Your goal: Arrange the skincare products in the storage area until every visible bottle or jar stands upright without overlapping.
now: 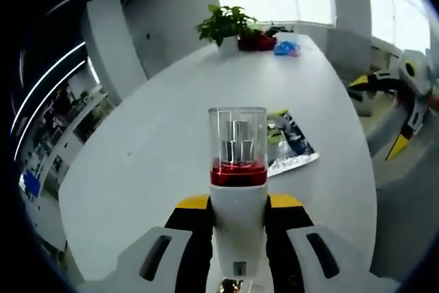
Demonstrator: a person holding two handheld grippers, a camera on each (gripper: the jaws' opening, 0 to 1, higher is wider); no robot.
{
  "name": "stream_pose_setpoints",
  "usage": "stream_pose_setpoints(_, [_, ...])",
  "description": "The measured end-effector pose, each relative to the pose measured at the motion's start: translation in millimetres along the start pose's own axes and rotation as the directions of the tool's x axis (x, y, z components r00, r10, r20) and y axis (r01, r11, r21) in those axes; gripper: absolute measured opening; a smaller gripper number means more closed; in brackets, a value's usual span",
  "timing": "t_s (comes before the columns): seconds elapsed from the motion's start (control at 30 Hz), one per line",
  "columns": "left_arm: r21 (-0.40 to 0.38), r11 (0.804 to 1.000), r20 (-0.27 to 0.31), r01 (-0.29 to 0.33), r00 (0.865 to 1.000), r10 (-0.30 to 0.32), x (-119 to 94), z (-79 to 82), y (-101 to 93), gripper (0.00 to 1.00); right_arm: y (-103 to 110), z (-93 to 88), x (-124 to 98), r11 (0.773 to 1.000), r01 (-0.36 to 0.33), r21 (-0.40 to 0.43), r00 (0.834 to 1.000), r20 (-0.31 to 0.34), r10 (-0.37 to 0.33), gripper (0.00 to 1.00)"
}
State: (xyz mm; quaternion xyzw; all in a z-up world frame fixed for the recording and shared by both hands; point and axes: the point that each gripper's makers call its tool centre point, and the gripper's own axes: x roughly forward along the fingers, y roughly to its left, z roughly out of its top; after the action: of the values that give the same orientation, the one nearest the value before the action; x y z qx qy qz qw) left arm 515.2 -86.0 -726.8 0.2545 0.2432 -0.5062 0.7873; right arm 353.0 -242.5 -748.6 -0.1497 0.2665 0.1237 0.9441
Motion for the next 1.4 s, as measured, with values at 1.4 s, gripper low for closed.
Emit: stream_pose_setpoints(1.4, [-0.152,0.982,0.174,0.113,0.981,-0.086,4,12.6,-71.2,0.25,30,130.8,44,0.859,-0.445,0.254,0.867,0.362,0.342,0.67])
